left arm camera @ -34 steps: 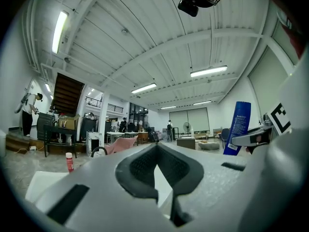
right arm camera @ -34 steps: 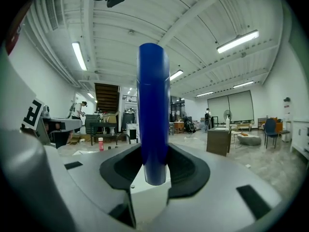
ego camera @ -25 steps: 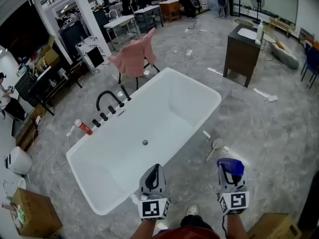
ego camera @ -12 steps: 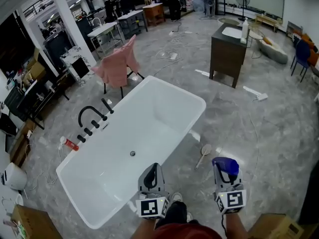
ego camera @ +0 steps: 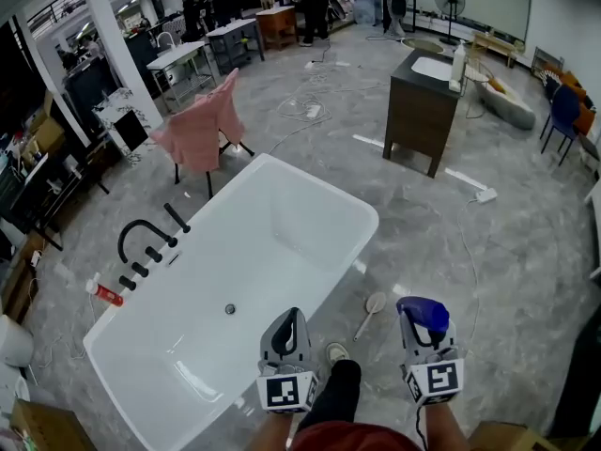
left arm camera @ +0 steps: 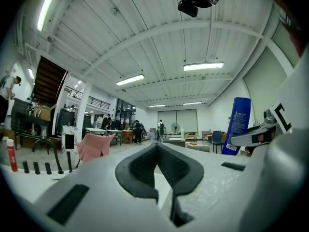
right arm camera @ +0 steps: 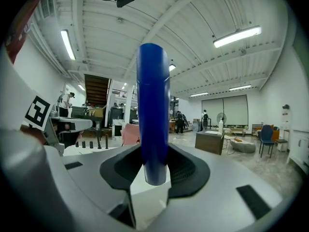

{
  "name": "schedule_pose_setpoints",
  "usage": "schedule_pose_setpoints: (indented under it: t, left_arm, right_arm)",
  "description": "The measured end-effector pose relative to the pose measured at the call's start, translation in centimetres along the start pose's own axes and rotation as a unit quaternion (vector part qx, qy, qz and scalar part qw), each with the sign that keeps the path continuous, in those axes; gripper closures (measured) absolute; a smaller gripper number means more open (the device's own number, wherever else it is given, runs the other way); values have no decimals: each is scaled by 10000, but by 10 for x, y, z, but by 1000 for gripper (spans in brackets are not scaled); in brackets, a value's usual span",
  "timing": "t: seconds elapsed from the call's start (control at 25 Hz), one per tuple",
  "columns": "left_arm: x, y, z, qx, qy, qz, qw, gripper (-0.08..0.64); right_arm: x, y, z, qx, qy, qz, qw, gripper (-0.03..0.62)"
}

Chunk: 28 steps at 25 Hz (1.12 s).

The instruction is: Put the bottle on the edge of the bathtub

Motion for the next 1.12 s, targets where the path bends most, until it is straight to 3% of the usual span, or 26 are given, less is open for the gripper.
schedule_pose_setpoints:
  t: [0.2,0.56,0.88,1.12]
  left_arm:
    - [74,19,-10,-144,226,169,9995,555]
    - [183,79,-18,-272,314,866,9954,555]
    - [233,124,-19,-174,415,1236,9913,555]
    - [245,149,-21,-154,445,1785,9828,555]
  right_arm:
    - [86,-22,17,-49,197,248,9995,442]
    - [248,-32,39,-128,420,955,9945,442]
    - [336,-18,58,-142,537,1353,9892,442]
    - [391,-5,69,-258,491,1817,9818,442]
Point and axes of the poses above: the fingertips, and each gripper's own axes: x forward along the fingers, y to its left, z out of its top, the point moved 10 cm from there along -x, backward along the fingers, and after that the axes turned 11 degrees about x, right-handed, at the moved point
